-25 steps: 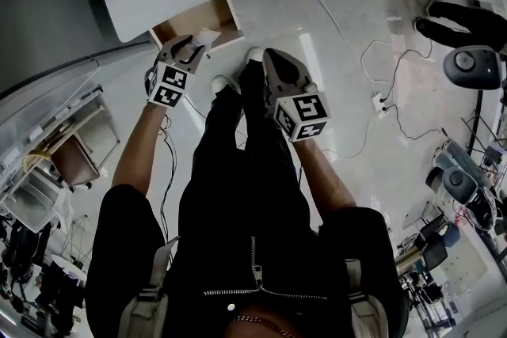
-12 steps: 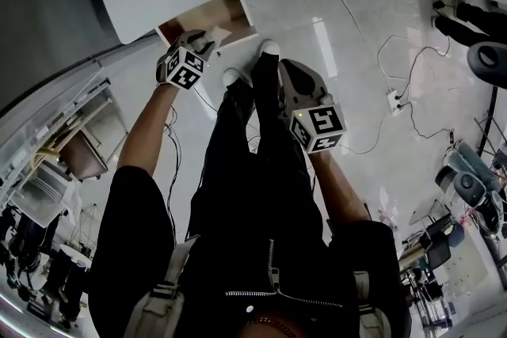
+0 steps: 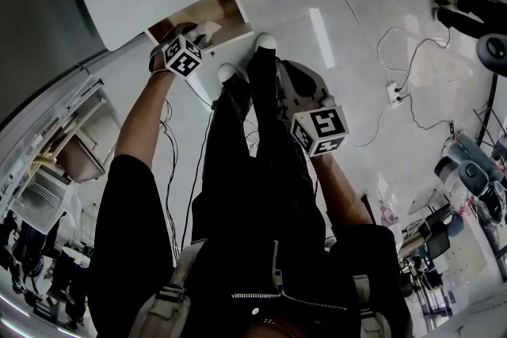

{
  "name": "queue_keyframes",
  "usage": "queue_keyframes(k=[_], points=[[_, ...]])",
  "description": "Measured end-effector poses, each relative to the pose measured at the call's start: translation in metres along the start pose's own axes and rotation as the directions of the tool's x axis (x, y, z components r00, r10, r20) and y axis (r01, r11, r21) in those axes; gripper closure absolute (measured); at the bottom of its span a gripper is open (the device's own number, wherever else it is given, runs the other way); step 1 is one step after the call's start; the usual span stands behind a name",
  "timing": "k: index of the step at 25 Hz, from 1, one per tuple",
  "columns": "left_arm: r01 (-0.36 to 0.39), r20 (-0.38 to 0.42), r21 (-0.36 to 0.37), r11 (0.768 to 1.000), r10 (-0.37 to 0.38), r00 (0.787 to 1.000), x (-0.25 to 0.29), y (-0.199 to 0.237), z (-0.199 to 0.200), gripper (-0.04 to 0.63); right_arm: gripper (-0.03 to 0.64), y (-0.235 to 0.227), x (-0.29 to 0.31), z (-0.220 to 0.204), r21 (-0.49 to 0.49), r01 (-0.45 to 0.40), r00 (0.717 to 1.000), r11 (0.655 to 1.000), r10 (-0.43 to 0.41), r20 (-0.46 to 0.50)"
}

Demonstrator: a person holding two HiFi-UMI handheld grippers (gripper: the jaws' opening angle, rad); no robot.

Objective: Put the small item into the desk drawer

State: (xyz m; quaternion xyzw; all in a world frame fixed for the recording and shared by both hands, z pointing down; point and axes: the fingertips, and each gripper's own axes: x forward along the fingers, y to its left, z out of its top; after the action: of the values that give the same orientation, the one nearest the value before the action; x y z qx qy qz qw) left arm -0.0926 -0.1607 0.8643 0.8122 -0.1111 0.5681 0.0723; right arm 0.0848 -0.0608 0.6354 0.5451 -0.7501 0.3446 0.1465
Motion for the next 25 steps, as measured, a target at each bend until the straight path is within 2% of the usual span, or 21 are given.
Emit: queue_keyframes(k=[14,21,25], points=[[0.023,-0.146,0.034,0.999,-0.018,0.989,0.054,0.012,-0.038,0.436,0.611,-0.003,0.005,-0.039,0.035,0.004,0.997,0.999,-0.001,-0.082],[0.041,-0.194,0.054,0.998,-0.030,0.981,0.073,0.012,-0.043,0.436,0.611,-0.001,0.007,-0.053,0.023,-0.001,0.994,1.000,0.003,-0.106],[0.049,-0.228,0.025,0.998,-0.042,0.973,0.078,0.017,-0.046,0.434,0.611,-0.003,0.006,-0.053,0.033,0.001,0.994,0.999,0.003,-0.114]])
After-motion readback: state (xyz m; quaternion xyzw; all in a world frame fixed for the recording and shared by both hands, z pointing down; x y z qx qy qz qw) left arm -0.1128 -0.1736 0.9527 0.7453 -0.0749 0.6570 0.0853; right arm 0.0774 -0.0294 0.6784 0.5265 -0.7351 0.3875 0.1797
